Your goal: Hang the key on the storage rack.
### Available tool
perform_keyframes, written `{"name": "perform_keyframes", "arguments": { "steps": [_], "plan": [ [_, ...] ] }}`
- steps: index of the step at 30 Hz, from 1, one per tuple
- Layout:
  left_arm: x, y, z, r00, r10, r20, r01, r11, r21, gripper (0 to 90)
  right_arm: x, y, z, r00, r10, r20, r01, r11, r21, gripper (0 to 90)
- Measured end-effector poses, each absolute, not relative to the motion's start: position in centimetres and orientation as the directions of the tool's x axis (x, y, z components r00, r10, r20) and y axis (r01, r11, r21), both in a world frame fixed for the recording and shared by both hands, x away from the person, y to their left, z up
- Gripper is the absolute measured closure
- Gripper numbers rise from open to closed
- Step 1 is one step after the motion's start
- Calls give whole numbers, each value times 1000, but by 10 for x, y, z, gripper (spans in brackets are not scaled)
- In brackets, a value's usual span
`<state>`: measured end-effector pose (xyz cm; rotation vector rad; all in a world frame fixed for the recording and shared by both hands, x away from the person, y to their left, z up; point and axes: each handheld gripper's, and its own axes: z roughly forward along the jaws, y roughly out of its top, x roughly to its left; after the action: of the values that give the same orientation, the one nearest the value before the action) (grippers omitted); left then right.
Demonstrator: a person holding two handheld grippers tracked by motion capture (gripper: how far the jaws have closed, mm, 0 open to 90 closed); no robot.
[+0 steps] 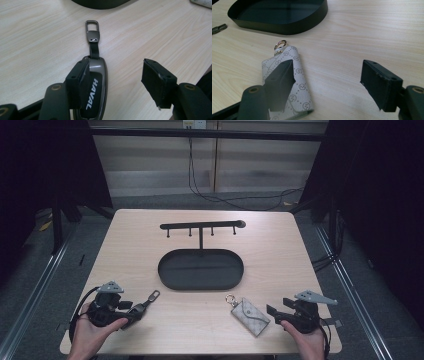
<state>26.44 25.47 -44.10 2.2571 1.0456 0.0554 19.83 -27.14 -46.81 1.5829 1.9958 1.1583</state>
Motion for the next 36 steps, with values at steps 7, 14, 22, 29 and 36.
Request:
{"name": "perform_keyframes", "arguments": {
  "steps": [7, 14, 22, 29, 36],
  "plan": [
    [271, 252, -439, 663, 718, -210, 690, -479, 543, 411, 198, -273, -468, -314, 922, 228, 643, 30, 765, 264],
    [279, 245, -436, 690, 704, -170, 667, -526, 528, 416, 199, -271, -468, -318, 922, 221, 651, 42, 758, 262],
    [292, 229, -435, 728, 672, -139, 637, -587, 499, 444, 199, -272, -469, -314, 923, 221, 656, 43, 753, 264],
    [308, 218, -431, 723, 679, -130, 645, -594, 481, 528, 199, -272, -469, -314, 923, 223, 657, 42, 753, 261],
    [321, 209, -428, 716, 686, -132, 665, -612, 428, 571, 199, -271, -470, -319, 922, 221, 657, 47, 752, 259]
  ]
}}
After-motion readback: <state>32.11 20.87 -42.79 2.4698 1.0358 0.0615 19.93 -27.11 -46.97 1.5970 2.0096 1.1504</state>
